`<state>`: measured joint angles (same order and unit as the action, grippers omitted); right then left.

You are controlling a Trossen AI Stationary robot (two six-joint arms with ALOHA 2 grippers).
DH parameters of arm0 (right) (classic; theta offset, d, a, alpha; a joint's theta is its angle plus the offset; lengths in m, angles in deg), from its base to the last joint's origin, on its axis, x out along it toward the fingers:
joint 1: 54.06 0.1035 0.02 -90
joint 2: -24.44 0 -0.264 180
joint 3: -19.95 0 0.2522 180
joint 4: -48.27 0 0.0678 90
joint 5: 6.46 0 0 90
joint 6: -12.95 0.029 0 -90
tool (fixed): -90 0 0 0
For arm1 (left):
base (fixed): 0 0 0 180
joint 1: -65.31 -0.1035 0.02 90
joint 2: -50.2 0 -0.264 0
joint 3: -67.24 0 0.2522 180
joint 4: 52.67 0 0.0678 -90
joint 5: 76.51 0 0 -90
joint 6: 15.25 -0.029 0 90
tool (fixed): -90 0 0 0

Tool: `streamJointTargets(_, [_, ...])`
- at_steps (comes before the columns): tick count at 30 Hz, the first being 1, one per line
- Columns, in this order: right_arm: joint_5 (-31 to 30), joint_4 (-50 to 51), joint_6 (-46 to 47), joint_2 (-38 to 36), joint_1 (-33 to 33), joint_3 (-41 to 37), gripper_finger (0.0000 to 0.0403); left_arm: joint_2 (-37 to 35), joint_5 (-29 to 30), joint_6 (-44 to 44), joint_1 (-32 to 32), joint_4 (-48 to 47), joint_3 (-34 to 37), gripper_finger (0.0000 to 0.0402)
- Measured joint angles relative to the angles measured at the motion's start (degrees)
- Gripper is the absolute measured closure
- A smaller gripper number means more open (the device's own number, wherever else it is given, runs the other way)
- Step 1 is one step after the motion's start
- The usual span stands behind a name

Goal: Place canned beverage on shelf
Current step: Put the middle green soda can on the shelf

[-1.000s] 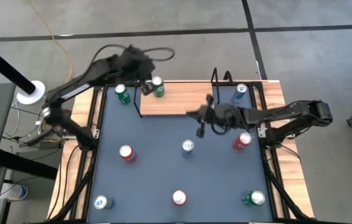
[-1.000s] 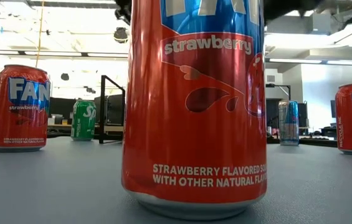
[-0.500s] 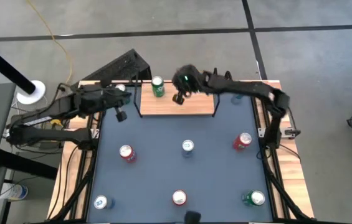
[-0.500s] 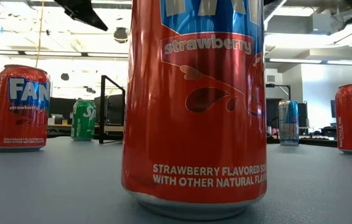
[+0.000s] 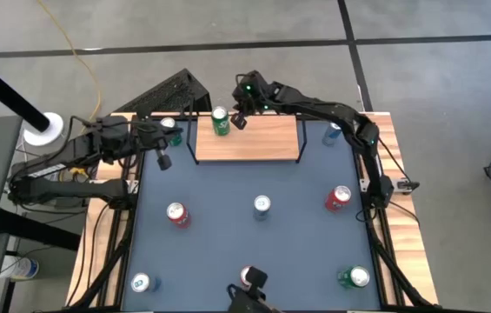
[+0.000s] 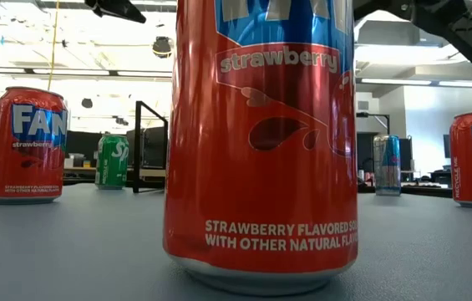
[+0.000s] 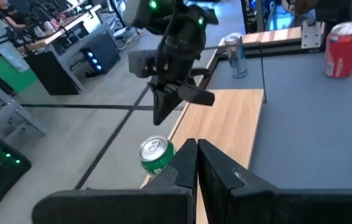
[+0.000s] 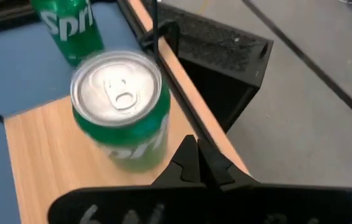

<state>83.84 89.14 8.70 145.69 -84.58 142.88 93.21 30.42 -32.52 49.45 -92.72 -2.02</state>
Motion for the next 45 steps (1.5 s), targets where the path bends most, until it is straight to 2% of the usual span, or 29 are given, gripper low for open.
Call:
streamJointTargets(6, [-3.2, -0.7, 2.3, -0.1, 1.0, 0.3, 0.0403, 1.6, -0.2, -0.3, 0.0, -0.8, 0.0, 0.0401])
streamJointTargets(12, [-3.4, -0.5, 2.8, 0.0, 0.7, 0.3, 0.0403, 2.0, -0.2, -0.5, 0.0, -1.0, 0.0, 0.0401])
streamJointTargets(27, [-3.2, -1.0, 3.4, 0.0, 2.4, 0.3, 0.0403, 2.0, -0.1, -0.5, 0.0, -1.3, 0.0, 0.0401])
streamJointTargets(36, [-1.4, -3.1, 3.4, 4.7, 0.8, 0.3, 0.0403, 2.0, -0.1, -0.6, -0.1, -1.8, 0.0, 0.0401])
streamJointTargets(45, [-0.3, -3.6, 3.2, 4.9, 1.4, 0.3, 0.0403, 2.0, -0.2, -0.7, -0.2, -2.4, 0.0, 0.0401])
